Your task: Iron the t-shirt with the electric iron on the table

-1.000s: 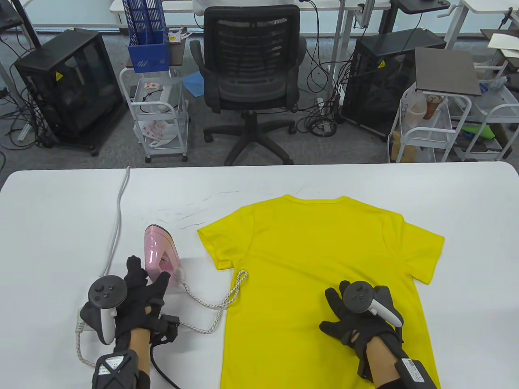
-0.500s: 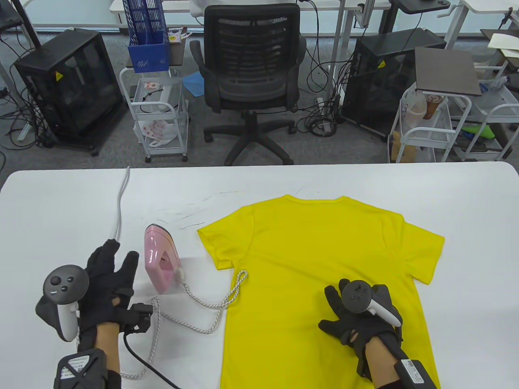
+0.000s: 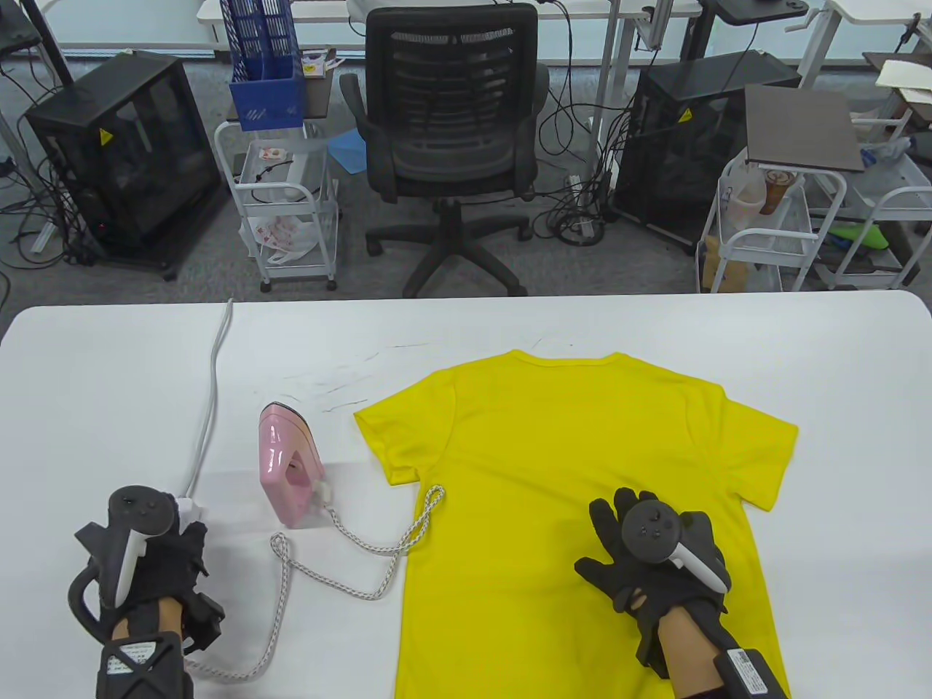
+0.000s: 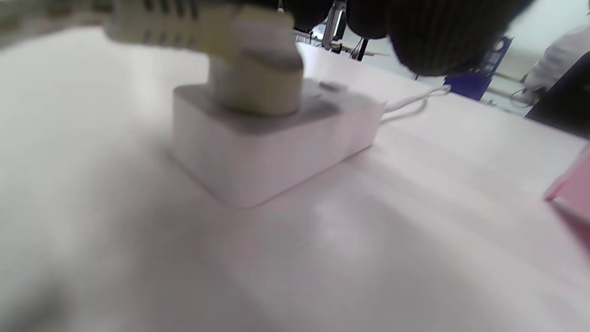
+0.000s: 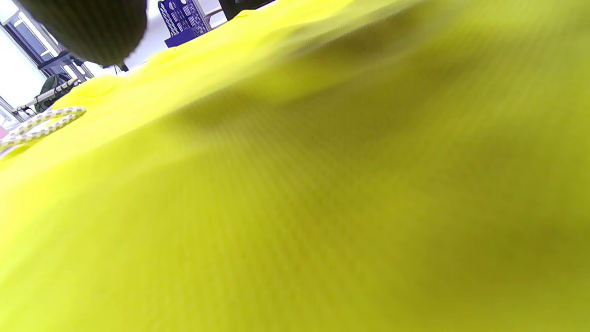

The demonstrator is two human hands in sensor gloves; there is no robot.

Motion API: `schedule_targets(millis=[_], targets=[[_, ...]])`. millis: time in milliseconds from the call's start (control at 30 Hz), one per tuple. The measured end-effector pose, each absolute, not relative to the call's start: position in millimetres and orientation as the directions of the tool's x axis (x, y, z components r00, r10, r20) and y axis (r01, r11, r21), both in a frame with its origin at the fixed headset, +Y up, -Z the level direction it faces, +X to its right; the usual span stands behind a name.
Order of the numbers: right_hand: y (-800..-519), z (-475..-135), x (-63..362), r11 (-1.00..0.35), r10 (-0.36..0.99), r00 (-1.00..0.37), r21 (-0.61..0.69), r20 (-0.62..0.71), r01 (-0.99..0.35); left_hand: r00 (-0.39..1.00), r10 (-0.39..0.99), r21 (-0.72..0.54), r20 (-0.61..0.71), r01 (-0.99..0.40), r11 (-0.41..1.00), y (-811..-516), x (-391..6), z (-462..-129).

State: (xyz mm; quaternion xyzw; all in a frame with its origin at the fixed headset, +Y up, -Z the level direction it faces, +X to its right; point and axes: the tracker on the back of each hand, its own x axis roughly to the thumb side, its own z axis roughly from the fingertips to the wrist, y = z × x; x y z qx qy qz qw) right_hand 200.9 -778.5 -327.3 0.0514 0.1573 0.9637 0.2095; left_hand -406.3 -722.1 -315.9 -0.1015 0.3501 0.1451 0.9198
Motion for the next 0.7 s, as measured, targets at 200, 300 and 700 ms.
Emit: schedule_targets(millis=[200,300,700], targets=[[-777,-328,203,-0.857,0.438,-0.898,0.32,0.037,-0.404,0.698,0.174,-0.077,-0.695,-0.313,0.947,-739,-413,-320],[-777,-327,204,-0.853,0.449,-0.893,0.314,0.037,-0.416,0.713,0.16,-0.092,-0.683,-0.301,0.949,-736,-415,-322],[-779,-328,205,-0.841,0.47,-0.882,0.321,0.033,-0.436,0.775,-0.068,-0.22,-0.628,-0.093,0.971,-731,-394,-332]])
